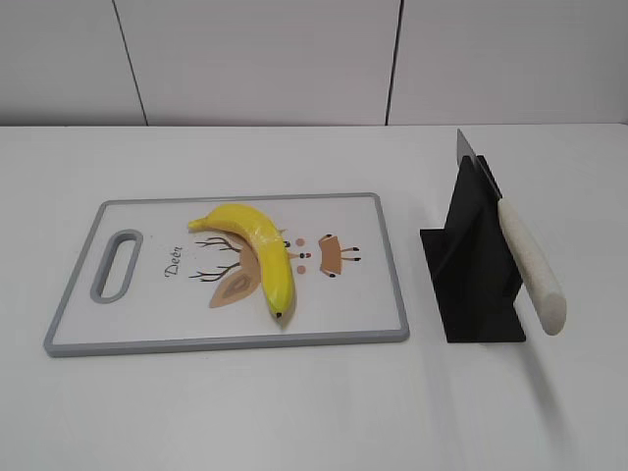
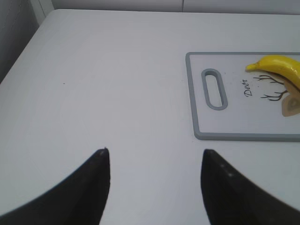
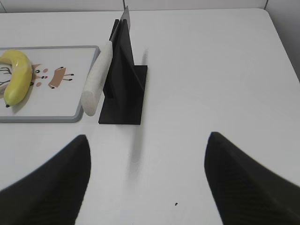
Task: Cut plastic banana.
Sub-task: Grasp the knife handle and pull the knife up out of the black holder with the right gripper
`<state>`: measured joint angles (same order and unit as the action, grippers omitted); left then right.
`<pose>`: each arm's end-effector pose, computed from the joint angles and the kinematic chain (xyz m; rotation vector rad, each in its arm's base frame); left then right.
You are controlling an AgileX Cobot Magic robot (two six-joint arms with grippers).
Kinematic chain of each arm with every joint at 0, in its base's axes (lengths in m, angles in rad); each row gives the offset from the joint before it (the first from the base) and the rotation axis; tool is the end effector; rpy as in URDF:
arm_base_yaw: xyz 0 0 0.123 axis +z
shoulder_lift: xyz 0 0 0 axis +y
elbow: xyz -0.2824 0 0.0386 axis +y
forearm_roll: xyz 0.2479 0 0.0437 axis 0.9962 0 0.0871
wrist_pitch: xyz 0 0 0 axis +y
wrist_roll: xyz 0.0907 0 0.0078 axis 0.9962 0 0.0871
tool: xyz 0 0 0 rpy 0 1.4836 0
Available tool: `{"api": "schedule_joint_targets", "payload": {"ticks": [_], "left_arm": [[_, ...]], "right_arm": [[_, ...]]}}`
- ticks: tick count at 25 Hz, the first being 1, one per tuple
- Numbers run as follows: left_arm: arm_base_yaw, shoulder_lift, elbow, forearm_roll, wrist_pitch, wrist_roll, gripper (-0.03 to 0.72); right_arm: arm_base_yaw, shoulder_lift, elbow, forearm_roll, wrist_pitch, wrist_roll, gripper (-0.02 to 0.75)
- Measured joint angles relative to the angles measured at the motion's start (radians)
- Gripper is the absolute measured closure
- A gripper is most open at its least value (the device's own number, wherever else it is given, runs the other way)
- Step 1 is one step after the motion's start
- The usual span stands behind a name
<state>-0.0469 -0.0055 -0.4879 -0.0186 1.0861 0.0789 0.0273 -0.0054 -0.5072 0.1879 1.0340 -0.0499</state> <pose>-0.0055 -0.0012 0.2718 0.1316 2.0720 -0.0028 -0.0066 0.0144 0.2825 -0.0841 1.9955 0.2088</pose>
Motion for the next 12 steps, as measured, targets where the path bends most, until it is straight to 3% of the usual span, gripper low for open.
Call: {"api": "schedule_joint_targets", "payload": {"ticks": [12], "left_arm": [[0.0,0.0,0.0,0.0,-0.001,0.0,0.109]], "right_arm": [[0.0,0.0,0.0,0.0,0.001,0.0,0.156]]}}
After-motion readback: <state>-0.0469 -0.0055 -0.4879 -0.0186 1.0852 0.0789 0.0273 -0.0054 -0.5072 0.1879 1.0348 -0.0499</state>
